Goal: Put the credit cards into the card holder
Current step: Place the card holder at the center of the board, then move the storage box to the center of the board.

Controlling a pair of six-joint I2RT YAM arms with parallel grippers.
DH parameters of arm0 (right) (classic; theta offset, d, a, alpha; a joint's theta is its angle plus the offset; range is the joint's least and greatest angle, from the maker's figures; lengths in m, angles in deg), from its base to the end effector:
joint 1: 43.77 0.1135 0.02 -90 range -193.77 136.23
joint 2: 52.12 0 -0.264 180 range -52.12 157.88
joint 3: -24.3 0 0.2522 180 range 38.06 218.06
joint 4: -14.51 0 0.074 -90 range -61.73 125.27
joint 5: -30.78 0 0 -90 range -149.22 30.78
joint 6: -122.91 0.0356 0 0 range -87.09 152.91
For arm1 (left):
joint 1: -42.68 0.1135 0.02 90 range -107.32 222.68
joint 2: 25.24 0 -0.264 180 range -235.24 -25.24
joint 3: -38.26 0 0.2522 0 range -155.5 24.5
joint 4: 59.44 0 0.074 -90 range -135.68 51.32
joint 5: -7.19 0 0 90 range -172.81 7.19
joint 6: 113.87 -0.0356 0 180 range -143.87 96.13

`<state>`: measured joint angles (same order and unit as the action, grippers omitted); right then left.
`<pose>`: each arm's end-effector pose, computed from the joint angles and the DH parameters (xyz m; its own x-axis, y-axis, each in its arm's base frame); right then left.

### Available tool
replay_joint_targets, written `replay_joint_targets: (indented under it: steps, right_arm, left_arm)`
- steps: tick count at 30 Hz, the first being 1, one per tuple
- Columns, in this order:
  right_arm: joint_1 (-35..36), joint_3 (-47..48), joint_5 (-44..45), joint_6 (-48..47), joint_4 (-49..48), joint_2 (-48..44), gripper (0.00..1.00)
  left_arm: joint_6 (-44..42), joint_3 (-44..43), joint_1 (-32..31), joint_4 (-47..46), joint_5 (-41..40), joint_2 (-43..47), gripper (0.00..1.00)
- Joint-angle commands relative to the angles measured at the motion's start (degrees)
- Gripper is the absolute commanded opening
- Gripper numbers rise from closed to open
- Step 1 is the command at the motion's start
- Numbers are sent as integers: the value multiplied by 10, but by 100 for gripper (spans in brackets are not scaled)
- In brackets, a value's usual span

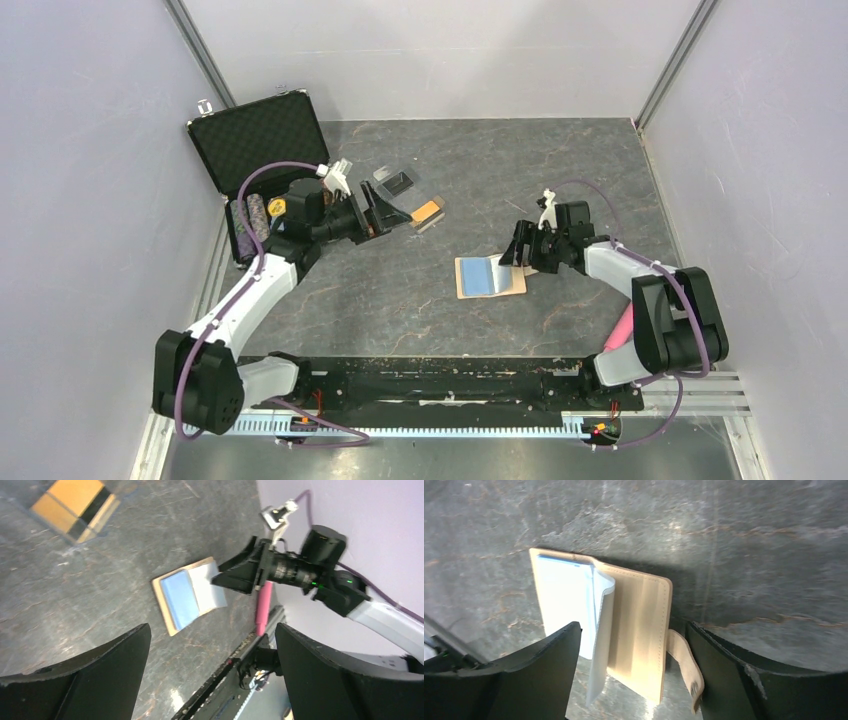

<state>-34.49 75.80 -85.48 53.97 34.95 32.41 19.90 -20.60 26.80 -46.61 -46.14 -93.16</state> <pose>0.2633 0.0590 0.1537 -0.8854 0.1819 -0.4277 -0.0925 0.8329 0.5457 0.2490 -0.0930 0.2802 -0.7795 -0.3551 -0.5160 0.2953 0.5182 -0.8027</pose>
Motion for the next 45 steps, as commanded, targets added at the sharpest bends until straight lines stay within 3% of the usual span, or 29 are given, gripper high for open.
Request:
replay_joint_targets:
  steps: [1,4,10,20,25,32,38,45]
  right_arm:
    - [-2,48,83,-72,79,-19,81]
    - [-2,75,109,-93,108,-20,88]
    - [4,130,125,-112,136,-24,98]
    - [75,265,137,-113,190,55,98]
    - [119,353,130,-97,207,124,98]
    - [163,473,105,4,206,230,98]
    - [181,497,98,96,159,290,98]
    - [181,499,99,188,95,341,90]
  left_arm:
    - [-69,-45,3,116,-80,18,100]
    - [-110,-67,3,191,-156,35,100]
    - [-148,-54,7,232,-247,90,100]
    - [-156,-40,10,241,-151,65,100]
    - [-155,-32,10,239,-149,72,100]
    - [-154,-17,9,245,-149,88,100]
    - [-126,17,9,211,-135,111,100]
    - [-108,44,9,195,-128,131,100]
